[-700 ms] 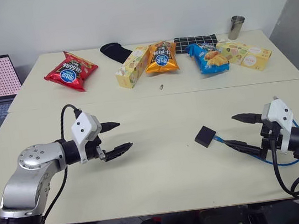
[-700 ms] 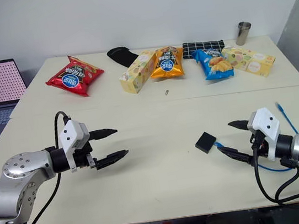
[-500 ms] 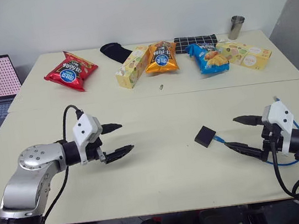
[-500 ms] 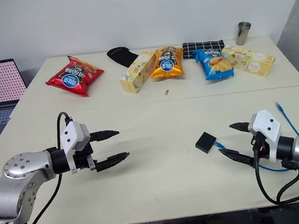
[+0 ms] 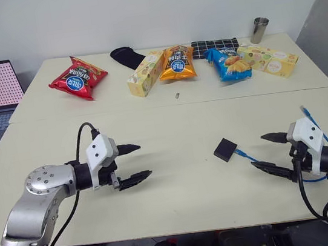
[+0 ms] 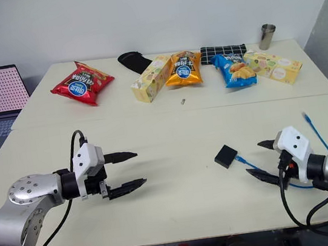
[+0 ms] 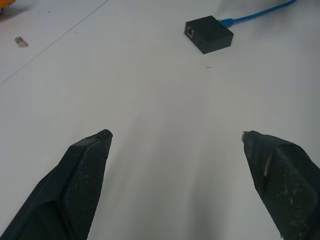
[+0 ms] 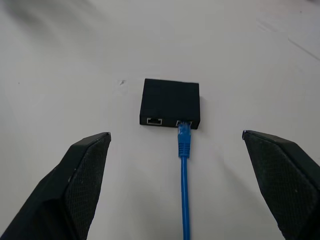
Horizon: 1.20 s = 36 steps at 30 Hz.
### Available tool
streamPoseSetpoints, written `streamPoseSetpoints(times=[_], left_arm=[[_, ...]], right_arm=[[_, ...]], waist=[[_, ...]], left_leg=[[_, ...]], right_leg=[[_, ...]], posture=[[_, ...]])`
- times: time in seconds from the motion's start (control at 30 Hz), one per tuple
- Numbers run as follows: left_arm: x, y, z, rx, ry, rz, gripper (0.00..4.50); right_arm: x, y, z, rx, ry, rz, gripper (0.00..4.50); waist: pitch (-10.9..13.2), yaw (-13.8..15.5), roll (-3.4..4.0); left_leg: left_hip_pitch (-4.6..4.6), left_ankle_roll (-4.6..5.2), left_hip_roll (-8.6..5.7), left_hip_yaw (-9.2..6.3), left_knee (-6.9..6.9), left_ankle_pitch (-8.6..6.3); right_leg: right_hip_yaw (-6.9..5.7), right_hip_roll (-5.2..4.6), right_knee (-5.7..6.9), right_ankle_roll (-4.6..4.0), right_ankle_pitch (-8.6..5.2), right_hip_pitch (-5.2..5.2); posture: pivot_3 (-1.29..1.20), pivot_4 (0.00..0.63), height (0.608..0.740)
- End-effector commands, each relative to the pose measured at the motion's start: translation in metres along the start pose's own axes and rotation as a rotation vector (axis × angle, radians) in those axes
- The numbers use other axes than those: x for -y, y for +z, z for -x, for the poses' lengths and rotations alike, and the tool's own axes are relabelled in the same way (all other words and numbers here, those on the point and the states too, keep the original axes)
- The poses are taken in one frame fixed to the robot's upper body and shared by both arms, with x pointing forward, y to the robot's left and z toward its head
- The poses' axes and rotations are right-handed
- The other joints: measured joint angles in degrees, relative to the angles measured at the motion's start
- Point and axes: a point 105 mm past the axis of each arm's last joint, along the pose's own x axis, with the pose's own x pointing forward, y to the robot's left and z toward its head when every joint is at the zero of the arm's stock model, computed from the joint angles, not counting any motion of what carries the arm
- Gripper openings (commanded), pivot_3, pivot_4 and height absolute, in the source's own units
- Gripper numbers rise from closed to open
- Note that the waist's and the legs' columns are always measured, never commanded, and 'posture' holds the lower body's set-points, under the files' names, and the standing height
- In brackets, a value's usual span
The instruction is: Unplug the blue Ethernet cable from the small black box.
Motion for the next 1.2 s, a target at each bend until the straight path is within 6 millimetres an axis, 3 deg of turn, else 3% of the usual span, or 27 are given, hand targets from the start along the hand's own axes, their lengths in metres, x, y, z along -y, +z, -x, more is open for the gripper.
streamPoseSetpoints(times=[0.03,0.3,0.63,0.73,0.97,1.2], left_arm=[[0.012,0.010,-0.002,0.039,-0.078,-0.045,4.43],[0.022,0.010,-0.007,0.049,-0.145,-0.034,4.43],[0.025,0.009,-0.020,0.057,-0.177,-0.051,4.43],[0.027,0.009,-0.023,0.063,-0.183,-0.051,4.50],[0.026,0.007,-0.024,0.065,-0.175,-0.043,4.50],[0.022,0.006,-0.025,0.069,-0.155,-0.024,4.50]], right_arm=[[0.005,0.004,0.007,-0.011,-0.031,0.046,4.49],[0.003,-0.011,-0.002,-0.056,-0.078,0.019,4.49],[0.009,-0.031,-0.048,-0.043,-0.123,-0.046,4.49],[0.013,-0.034,-0.059,-0.034,-0.121,-0.074,3.99],[0.013,-0.031,-0.065,-0.035,-0.082,-0.055,2.08],[0.017,-0.017,-0.063,-0.040,-0.045,0.085,0.64]], waist=[[0.00,-0.05,0.00],[0.00,-0.03,0.00],[0.00,-0.11,0.00],[0.01,-0.05,0.01],[0.00,-0.07,0.01],[0.01,-0.04,0.01]], left_leg=[[0.00,0.00,0.00,0.00,0.00,0.00],[0.00,0.00,-0.01,0.01,0.01,0.00],[0.01,-0.01,0.01,0.01,0.01,0.01],[0.01,-0.01,-0.01,0.02,0.01,0.01],[0.00,0.00,0.02,0.00,0.00,0.00],[0.00,-0.01,0.01,-0.01,0.01,0.00]], right_leg=[[0.00,0.00,0.00,0.00,0.00,0.00],[0.02,0.00,-0.01,0.00,0.00,0.00],[0.02,0.03,0.00,0.00,0.00,-0.02],[0.03,0.03,0.02,0.00,0.00,-0.03],[0.01,0.04,0.03,0.00,0.00,-0.04],[0.00,0.03,0.04,0.00,0.00,-0.05]], posture=[[0.00,0.150,0.740],[0.00,0.150,0.740],[0.00,0.150,0.740],[0.00,0.150,0.740],[0.00,0.150,0.740],[0.00,0.150,0.740]])
